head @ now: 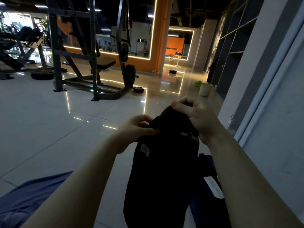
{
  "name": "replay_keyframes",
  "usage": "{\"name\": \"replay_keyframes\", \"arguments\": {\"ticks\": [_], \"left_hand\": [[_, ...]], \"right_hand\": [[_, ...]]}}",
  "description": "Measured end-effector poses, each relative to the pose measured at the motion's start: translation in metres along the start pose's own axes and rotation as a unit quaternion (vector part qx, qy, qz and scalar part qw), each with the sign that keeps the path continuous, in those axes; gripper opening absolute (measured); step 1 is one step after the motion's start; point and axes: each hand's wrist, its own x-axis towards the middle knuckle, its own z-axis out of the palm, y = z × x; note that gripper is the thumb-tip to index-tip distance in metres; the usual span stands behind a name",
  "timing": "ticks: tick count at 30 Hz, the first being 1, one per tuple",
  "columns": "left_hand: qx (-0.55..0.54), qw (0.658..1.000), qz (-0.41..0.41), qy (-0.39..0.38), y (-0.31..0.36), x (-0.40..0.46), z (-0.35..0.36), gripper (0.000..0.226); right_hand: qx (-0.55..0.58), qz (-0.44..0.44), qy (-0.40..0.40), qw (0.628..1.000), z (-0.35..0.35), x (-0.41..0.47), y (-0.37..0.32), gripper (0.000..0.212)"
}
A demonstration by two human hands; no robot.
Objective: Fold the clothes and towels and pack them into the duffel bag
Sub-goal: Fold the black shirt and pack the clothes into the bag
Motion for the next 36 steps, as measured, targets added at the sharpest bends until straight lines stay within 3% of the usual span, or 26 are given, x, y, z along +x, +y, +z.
{"name": "replay_keyframes", "arguments": {"ticks": [3,7,9,13,16,20,24,26,29,30,33,36], "left_hand": [[0.064,0.997,-0.051,-0.016,-0.035,0.003,-0.004,0.025],[0.124,0.985,-0.118,-0.023,-0.090,-0.004,-0.012,0.025],[0.126,0.983,-0.135,0.022,-0.097,-0.010,-0.023,0.024],[0.118,0.972,-0.122,0.161,-0.087,-0.015,-0.044,0.026],[0.216,0.947,-0.124,0.205,-0.085,-0.028,-0.060,0.024],[0.270,0.926,-0.115,0.238,-0.077,-0.038,-0.074,0.015],[0.176,0.946,-0.081,0.259,-0.053,-0.040,-0.080,0.016],[0.193,0.940,-0.039,0.277,-0.044,-0.042,-0.087,0.016],[0.348,0.896,-0.004,0.275,-0.037,-0.047,-0.092,0.009],[0.395,0.878,0.012,0.269,-0.036,-0.048,-0.092,0.015],[0.503,0.813,0.103,0.276,-0.037,-0.057,-0.095,0.054],[0.595,0.743,0.187,0.244,-0.040,-0.064,-0.102,0.075]], "right_hand": [[-0.014,-0.048,0.037,0.998,0.001,-0.003,-0.013,0.005],[0.074,-0.051,0.020,0.996,0.008,-0.007,-0.029,0.006],[0.081,-0.040,0.033,0.995,0.006,-0.006,-0.030,0.007],[0.143,0.059,0.145,0.977,-0.016,0.001,-0.010,0.007],[0.033,0.131,0.185,0.973,-0.037,0.006,0.020,0.005],[-0.207,0.113,0.128,0.963,-0.052,0.009,0.050,0.012],[-0.269,0.105,0.002,0.957,-0.057,0.004,0.052,0.017],[-0.304,0.121,-0.070,0.942,-0.058,0.001,0.048,0.031],[-0.312,0.135,-0.141,0.930,-0.052,-0.006,0.041,0.063],[-0.289,0.131,-0.152,0.936,-0.051,-0.007,0.040,0.065],[-0.218,0.097,-0.171,0.956,-0.054,-0.009,0.032,0.034],[-0.156,0.058,-0.148,0.975,-0.057,-0.009,0.023,0.020]]}}
